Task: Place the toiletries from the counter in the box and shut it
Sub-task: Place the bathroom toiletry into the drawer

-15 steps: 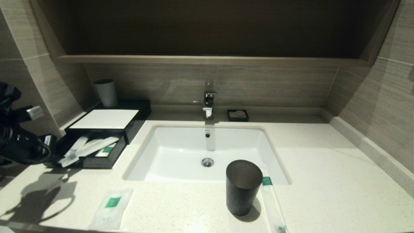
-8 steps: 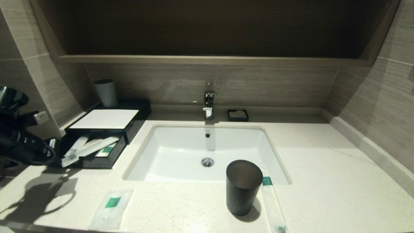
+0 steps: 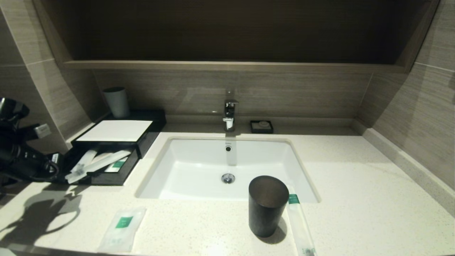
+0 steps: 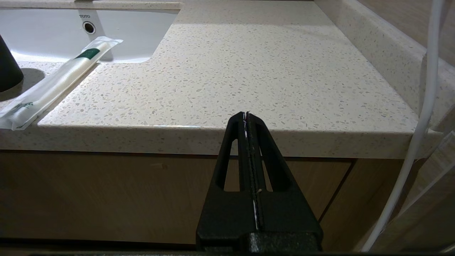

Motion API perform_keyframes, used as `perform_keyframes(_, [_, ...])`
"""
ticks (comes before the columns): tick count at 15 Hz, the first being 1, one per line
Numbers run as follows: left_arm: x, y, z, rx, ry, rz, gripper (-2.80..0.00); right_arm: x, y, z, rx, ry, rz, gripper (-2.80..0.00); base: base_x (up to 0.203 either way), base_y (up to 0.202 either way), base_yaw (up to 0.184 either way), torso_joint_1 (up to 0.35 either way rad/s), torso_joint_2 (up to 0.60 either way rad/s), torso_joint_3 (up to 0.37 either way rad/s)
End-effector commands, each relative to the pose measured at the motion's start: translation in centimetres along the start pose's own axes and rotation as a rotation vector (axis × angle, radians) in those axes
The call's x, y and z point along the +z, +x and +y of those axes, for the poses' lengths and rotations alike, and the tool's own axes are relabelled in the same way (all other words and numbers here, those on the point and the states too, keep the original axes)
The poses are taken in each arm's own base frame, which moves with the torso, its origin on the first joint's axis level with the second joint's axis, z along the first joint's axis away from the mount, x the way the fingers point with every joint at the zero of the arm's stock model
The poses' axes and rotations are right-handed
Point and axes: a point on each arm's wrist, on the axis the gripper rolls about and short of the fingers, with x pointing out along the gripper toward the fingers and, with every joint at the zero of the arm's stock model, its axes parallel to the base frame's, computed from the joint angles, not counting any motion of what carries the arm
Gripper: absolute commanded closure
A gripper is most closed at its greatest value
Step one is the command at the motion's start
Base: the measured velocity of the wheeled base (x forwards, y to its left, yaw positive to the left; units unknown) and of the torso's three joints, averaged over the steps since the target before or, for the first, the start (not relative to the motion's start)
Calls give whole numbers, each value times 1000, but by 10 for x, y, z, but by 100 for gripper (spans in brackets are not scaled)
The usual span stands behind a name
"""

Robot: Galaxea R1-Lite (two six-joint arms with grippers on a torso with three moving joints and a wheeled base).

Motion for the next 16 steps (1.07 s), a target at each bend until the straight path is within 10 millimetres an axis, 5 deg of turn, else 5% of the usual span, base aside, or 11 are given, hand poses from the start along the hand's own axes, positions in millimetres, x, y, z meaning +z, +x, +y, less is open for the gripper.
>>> perform_keyframes(1, [0, 5, 1, -2, -1, 17, 0, 0, 0, 0, 0, 0, 0, 0, 0, 0, 0, 0, 0, 0])
perform_keyframes(16, [5, 13, -16, -62, 19, 20, 0, 0, 0, 0, 0, 0, 0, 0, 0, 0, 0, 0, 0, 0])
